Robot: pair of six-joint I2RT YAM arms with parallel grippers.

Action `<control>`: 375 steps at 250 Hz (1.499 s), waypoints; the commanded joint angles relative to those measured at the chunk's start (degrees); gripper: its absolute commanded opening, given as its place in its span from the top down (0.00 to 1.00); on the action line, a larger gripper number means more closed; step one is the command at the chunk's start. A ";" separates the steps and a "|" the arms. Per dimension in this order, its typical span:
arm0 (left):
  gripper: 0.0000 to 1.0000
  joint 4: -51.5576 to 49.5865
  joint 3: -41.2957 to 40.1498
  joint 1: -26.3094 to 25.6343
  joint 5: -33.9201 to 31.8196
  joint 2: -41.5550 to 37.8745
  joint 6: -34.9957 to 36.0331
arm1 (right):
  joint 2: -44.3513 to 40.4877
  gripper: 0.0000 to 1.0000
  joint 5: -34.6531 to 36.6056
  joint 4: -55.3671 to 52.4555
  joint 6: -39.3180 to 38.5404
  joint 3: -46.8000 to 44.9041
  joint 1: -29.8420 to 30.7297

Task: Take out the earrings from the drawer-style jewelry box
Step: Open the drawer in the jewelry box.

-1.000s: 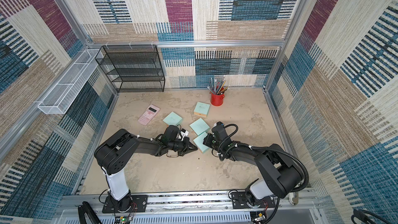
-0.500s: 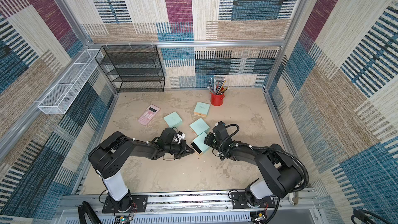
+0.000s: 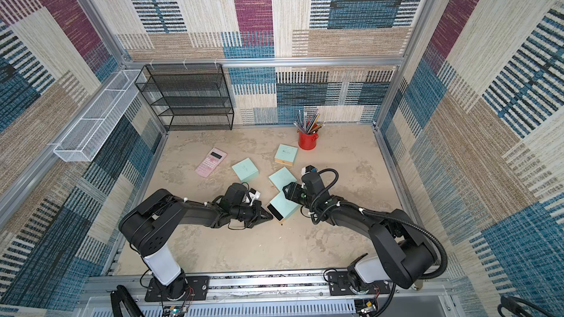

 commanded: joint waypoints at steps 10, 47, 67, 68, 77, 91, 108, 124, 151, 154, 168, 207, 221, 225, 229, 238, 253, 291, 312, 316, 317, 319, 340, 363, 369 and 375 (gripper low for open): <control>1.00 -3.89 0.51 -0.01 -0.46 0.38 0.85 | -3.15 0.17 7.25 -6.74 -4.95 1.41 1.54; 1.00 -3.76 0.54 -0.03 0.08 -0.72 1.01 | -4.06 0.04 12.63 -11.61 -5.60 1.45 1.66; 1.00 -4.91 0.94 -0.01 0.08 -1.20 1.55 | -3.27 0.04 13.16 -12.04 -5.30 1.08 1.66; 1.00 -5.01 0.99 -0.01 0.08 -1.25 1.55 | -3.18 0.04 13.16 -12.05 -5.21 1.09 1.66; 1.00 -5.31 1.07 -0.01 -0.01 -1.43 1.63 | -2.83 0.04 13.04 -12.02 -5.12 1.01 1.66; 1.00 -5.29 1.12 -0.01 0.08 -1.62 1.66 | -2.38 0.04 12.32 -11.26 -4.94 0.60 1.66; 1.00 -5.28 1.16 -0.01 0.34 -1.91 1.64 | -2.16 0.08 11.33 -9.93 -5.10 -0.07 1.82; 1.00 -5.44 1.12 -0.01 0.43 -2.34 1.59 | -1.70 0.10 11.47 -9.75 -4.85 -0.57 2.01; 1.00 -7.04 1.85 -0.01 0.54 -3.03 2.52 | -0.64 0.09 10.76 -10.57 -5.96 -0.17 3.06; 1.00 -7.32 2.00 -0.01 0.56 -3.05 2.71 | -0.77 0.08 11.15 -10.83 -6.19 -0.03 3.50; 1.00 -8.09 2.47 -0.01 0.61 -3.24 3.29 | -1.67 0.01 14.76 -12.29 -7.26 0.94 6.63; 1.00 -8.39 3.04 -0.01 0.63 -2.84 3.75 | -2.00 0.01 21.69 -18.38 -8.03 3.78 11.52; 1.00 -8.23 3.06 -0.01 0.84 -2.65 3.75 | -1.39 0.01 25.01 -21.08 -8.27 5.18 13.71; 1.00 -8.26 3.06 -0.01 0.84 -2.63 3.75 | -1.06 0.01 25.72 -21.81 -8.30 5.66 14.20; 1.00 -8.19 3.06 -0.01 0.84 -2.63 3.73 | -0.64 0.01 26.14 -22.32 -8.31 6.08 14.66; 1.00 -8.20 3.13 -0.02 0.87 -2.57 3.84 | 0.59 0.01 26.64 -23.77 -8.31 6.98 15.25; 1.00 -8.27 3.07 -0.01 0.70 -2.55 4.02 | 2.77 0.01 27.33 -25.62 -8.42 8.31 16.41; 1.00 -8.71 3.26 0.00 0.68 -2.61 4.37 | 6.38 0.01 28.99 -28.35 -8.46 10.98 19.92; 1.00 -8.75 3.36 -0.03 0.64 -2.62 4.44 | 6.82 0.01 29.50 -28.70 -8.28 11.00 20.09; 1.00 -8.77 3.36 -0.01 0.67 -2.67 4.45 | 6.87 0.01 29.43 -28.59 -8.32 10.99 20.01; 1.00 -8.82 3.38 -0.01 0.59 -2.64 4.49 | 6.86 0.01 29.42 -28.59 -8.34 10.97 20.02; 1.00 -8.87 3.40 -0.01 0.60 -2.64 4.53 | 6.89 0.01 29.42 -28.51 -8.43 10.95 20.02; 1.00 -8.97 3.33 -0.01 0.61 -2.53 4.61 | 7.83 0.01 29.50 -28.65 -8.79 11.58 20.04; 1.00 -9.05 3.19 -0.01 0.53 -2.75 4.71 | 9.54 0.01 30.04 -28.94 -9.34 12.64 20.11; 1.00 -9.02 3.22 -0.01 0.56 -2.76 4.74 | 9.99 0.01 30.00 -28.82 -9.55 12.98 20.09; 1.00 -8.90 3.07 -0.01 0.56 -2.75 4.70 | 10.47 0.01 29.93 -28.76 -9.82 13.27 20.07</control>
